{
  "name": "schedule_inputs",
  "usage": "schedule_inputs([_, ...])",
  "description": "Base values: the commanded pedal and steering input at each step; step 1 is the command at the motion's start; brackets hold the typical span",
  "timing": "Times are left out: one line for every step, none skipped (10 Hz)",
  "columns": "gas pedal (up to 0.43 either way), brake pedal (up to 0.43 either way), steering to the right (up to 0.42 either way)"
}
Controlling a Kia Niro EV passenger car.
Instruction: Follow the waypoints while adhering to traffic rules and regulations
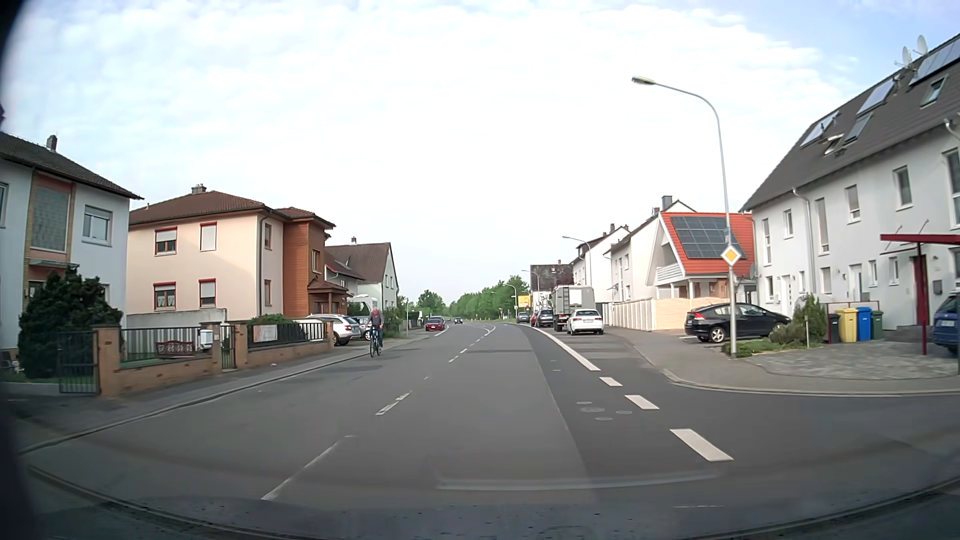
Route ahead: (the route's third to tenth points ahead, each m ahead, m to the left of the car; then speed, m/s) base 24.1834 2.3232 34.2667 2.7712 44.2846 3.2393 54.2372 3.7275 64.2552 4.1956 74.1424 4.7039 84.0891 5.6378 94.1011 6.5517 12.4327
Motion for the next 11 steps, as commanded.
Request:
schedule_inputs([0.118, 0.0, -0.005])
schedule_inputs([0.118, 0.0, -0.005])
schedule_inputs([0.118, 0.0, -0.005])
schedule_inputs([0.118, 0.0, -0.005])
schedule_inputs([0.118, 0.0, -0.005])
schedule_inputs([0.118, 0.0, -0.005])
schedule_inputs([0.118, 0.0, -0.005])
schedule_inputs([0.118, 0.0, -0.005])
schedule_inputs([0.118, 0.0, -0.005])
schedule_inputs([0.118, 0.0, -0.005])
schedule_inputs([0.118, 0.0, -0.005])
